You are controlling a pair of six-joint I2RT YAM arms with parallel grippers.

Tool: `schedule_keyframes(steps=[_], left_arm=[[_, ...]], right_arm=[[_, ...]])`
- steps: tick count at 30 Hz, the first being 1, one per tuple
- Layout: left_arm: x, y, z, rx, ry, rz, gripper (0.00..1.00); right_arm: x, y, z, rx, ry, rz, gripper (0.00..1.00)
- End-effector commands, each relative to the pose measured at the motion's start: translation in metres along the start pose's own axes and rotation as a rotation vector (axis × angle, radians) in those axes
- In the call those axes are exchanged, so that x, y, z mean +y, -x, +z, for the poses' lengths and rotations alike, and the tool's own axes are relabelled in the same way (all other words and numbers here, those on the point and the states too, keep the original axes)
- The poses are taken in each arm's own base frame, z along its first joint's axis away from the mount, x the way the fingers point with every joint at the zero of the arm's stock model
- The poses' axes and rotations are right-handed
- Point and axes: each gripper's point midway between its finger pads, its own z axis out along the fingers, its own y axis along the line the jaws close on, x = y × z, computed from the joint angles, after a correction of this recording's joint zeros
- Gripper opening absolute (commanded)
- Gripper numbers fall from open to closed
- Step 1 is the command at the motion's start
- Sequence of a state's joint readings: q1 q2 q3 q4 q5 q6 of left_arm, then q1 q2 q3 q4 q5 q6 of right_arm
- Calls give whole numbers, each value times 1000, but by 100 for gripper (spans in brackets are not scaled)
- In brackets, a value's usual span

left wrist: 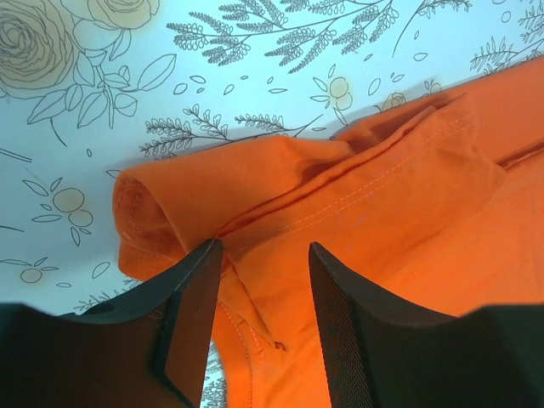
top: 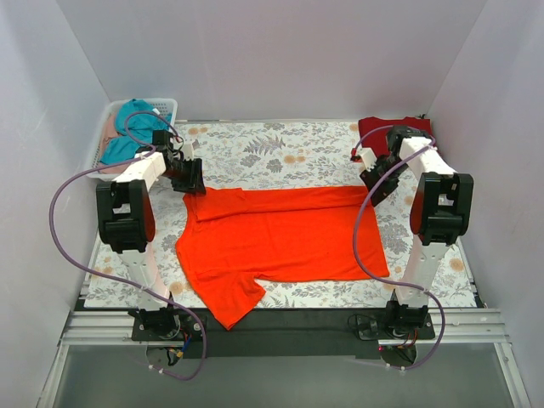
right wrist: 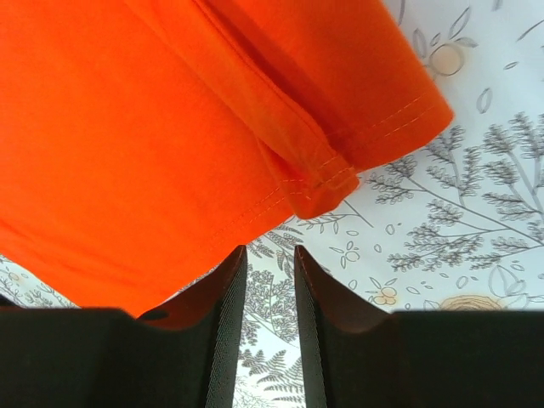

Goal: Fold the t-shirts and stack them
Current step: Fold the tshirt

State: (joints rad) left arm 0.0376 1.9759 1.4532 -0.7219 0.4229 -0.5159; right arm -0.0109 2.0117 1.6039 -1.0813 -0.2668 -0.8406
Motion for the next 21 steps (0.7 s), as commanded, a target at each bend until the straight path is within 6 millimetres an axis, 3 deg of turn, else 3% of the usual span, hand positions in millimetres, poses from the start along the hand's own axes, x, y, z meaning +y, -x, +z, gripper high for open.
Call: schedule_keyframes(steps=[1,16,21], left_arm=[[3,14,-8,-42,23,25,44],[9,5,1,-14,39,32,41],[-9,9,-17,-55,-18,73,18]], right_arm=[[3,21,-20,-69,1,-20,36],[-1,39,-29,-116,12,4,39],[1,49,-34,-146,16,13,40]])
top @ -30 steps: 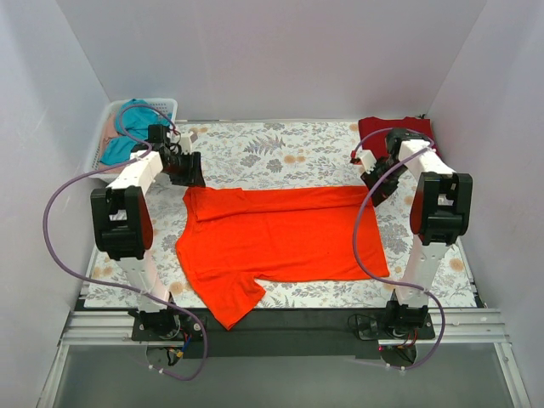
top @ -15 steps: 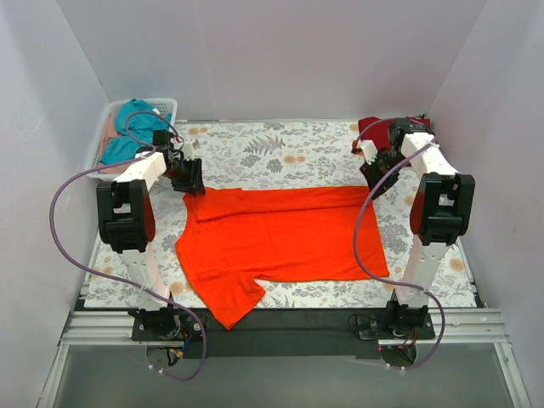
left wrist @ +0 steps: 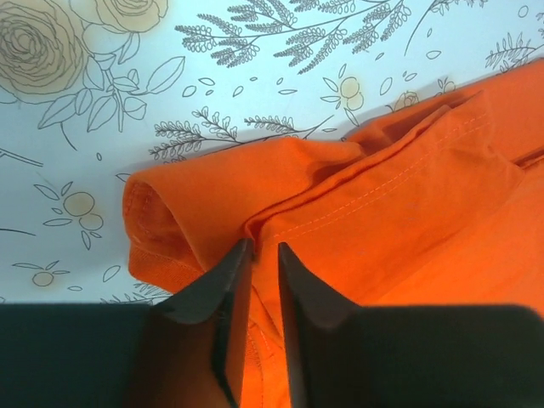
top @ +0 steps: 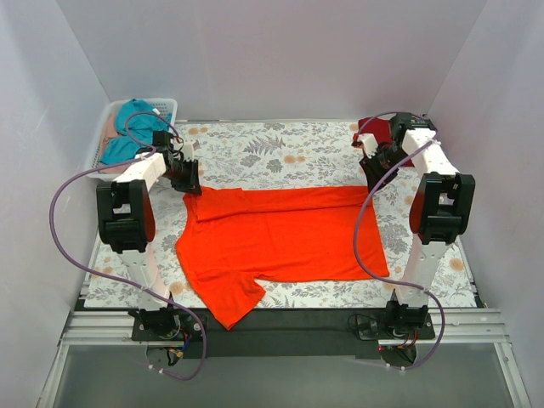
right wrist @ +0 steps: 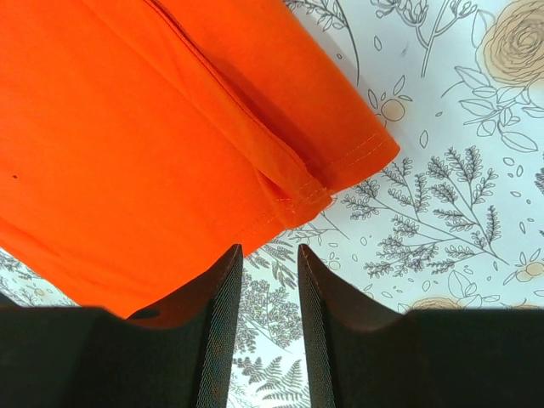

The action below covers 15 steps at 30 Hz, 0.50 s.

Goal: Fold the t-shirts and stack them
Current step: Fold the tshirt

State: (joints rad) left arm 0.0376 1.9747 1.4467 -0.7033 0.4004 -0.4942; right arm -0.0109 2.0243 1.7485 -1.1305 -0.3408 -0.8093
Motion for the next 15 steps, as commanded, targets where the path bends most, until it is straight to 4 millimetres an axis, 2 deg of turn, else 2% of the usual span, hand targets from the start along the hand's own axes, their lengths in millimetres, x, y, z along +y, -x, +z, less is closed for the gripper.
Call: schedule_keyframes(steps=[1,3,5,6,7,9,10,11,13,14,15], left_arm=[[-16,4,-20,-44,-47,45,16],[-20,1,-24,-39,-59,51,10],[-22,-4,-29,-36,-59,55,4],[-22,-6,-30,-33,-56,58,3],[-25,-5,-34,-41,-59,66,0],[-27,-9,-36,-42,-66,66,0],[-31,-10,-39,-45,-78,64,0],[-33,-14,-39,-38,-87,60,0],[-36,-19,-41,-32,-100,62,0],[-38,-21,-44,-38,-101,65,0],[-38,-27,-42,-25,-104,61,0]], right_arm=[[7,17,-7,-50,30,17,40],[8,22,-6,-66,41,23,40],[9,36,-10,-115,54,45,42],[19,48,-8,-125,72,28,43],[22,65,-13,-175,82,46,45],[31,89,-8,-216,117,60,47],[35,110,-12,-274,126,74,47],[48,126,-3,-277,140,43,47],[61,149,8,-286,113,-27,42],[82,167,16,-296,135,-63,41],[92,177,21,-311,149,-79,41]])
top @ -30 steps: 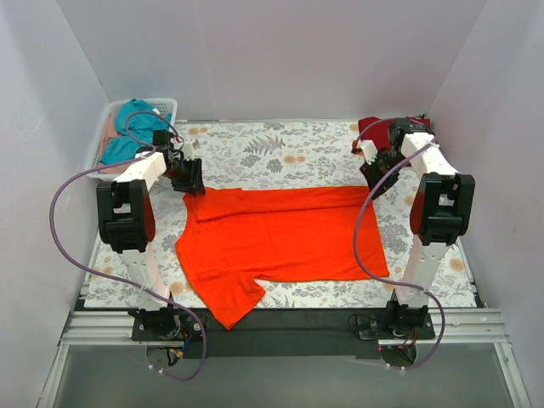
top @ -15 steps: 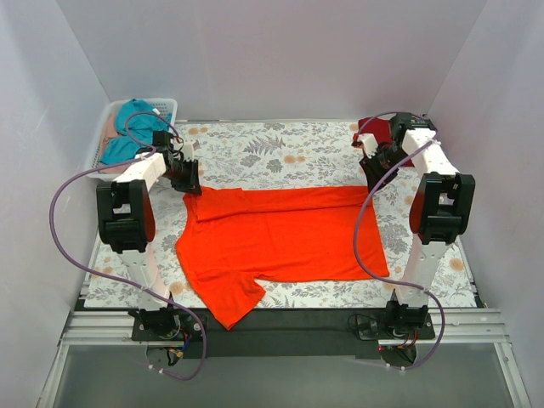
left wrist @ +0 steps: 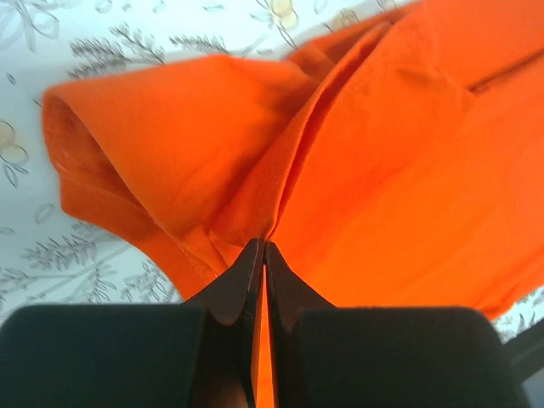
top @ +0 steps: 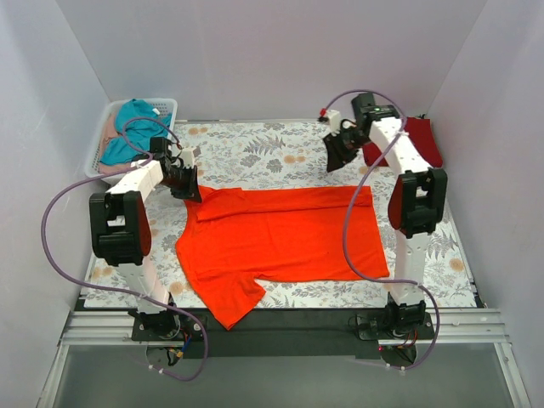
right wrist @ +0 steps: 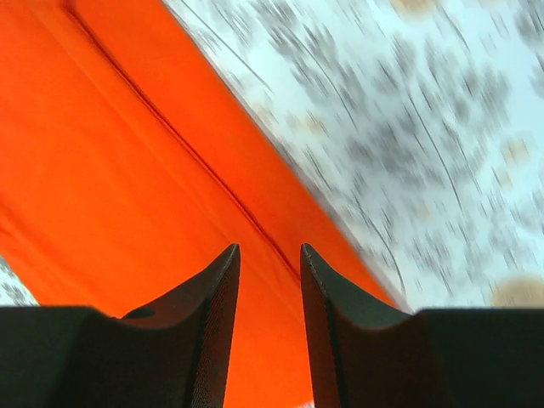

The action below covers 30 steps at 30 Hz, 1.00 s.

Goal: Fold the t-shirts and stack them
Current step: Fold the tshirt

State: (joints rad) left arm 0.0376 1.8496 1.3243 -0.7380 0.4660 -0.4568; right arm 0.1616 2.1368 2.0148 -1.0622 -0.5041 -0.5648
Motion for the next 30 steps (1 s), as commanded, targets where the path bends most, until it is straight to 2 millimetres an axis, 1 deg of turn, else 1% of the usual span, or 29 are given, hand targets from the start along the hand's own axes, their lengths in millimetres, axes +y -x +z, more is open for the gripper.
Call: schedule_keyframes(steps=[1,2,3,4,5,6,7,8,9,10,12,13,16,17,22,23,28,30], left_arm=[[-17,0,-20,-44,-38,40,0],[-18,0,-21,-47,-38,43,0],[-19,-3,-21,-42,-40,41,0],[-19,-3,-21,-43,-42,43,0],[-19,-2,-23,-45,-37,40,0],[-19,-1,-24,-47,-36,41,0],[-20,0,-26,-46,-40,43,0],[-22,0,-27,-43,-42,45,0],[-22,-1,-27,-40,-42,40,0],[-23,1,-30,-39,-46,42,0],[-26,0,-32,-32,-61,46,0],[-28,-1,-34,-30,-61,47,0],[-29,-2,-37,-28,-59,53,0],[-28,-5,-36,-24,-58,51,0],[-29,-5,-34,-27,-65,51,0],[-28,-6,-33,-25,-64,50,0],[-28,-4,-33,-29,-68,53,0],[-30,-4,-34,-27,-72,55,0]], right_arm=[[56,70,32,-138,83,-96,41],[73,81,47,-144,109,-113,41],[81,90,55,-157,120,-127,41],[88,103,63,-189,127,-153,42],[103,112,78,-196,156,-161,42],[108,117,86,-205,166,-166,44],[113,127,93,-233,170,-186,46],[125,130,108,-232,190,-195,48],[129,132,115,-239,200,-177,54],[131,142,122,-281,198,-187,61],[141,148,132,-312,217,-194,76],[143,151,138,-337,230,-195,78],[155,155,149,-361,272,-208,79],[158,153,156,-355,294,-205,79],[178,146,173,-342,363,-221,79],[182,141,179,-330,379,-222,78],[195,133,194,-309,406,-239,77],[199,129,202,-298,412,-243,76]])
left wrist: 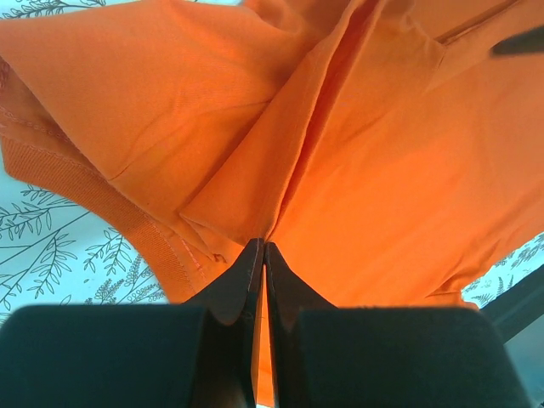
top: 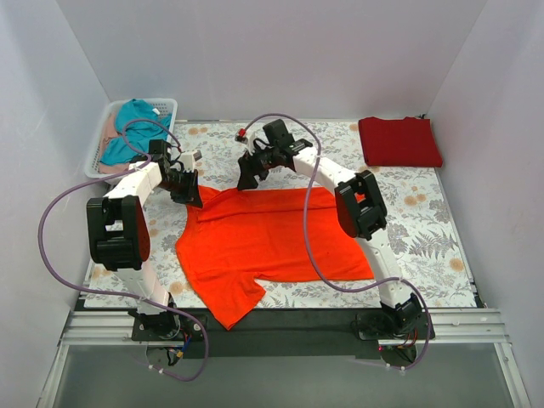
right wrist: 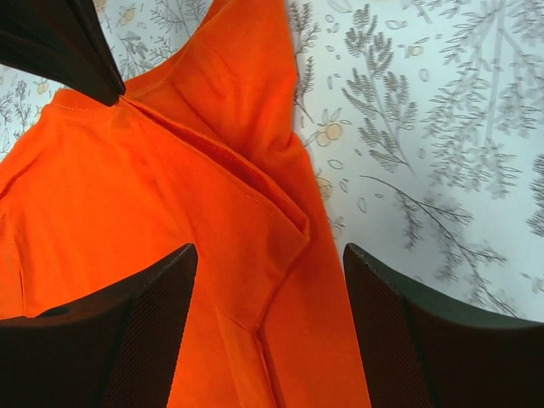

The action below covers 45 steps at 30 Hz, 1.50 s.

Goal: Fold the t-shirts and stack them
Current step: Fold the tshirt

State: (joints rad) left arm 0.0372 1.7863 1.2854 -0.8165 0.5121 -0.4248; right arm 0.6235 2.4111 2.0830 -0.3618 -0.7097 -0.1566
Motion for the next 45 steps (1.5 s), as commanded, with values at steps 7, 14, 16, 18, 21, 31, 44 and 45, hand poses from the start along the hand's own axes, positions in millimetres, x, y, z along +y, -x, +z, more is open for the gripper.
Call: schedule_keyframes(steps=[7,14,16,18,21,31,44,45], left_arm=[[-16,8,-24,-60,-15,57,0],[-17,5,-28,-66,-5,58,0],[-20,1,-31,-58,-7,58,0],[-24,-4,-37,-61,-7,78,0],[-32,-15,-47,-58,-15,108,0],[-46,-57,-54,-5,-41,102,0],[-67,-83,-64,35,-92,104,0],[-68,-85,-64,38,-93,102,0]], right_arm=[[10,-16,34,17,50,-34,68],[20,-14,29,22,52,-53,4],[28,-6,19,12,46,-78,1],[33,-10,13,22,49,-80,1],[49,-8,2,22,78,-78,1],[66,-28,-5,77,110,-46,1],[88,-34,-15,95,140,-62,1],[88,-37,-15,100,143,-56,1]])
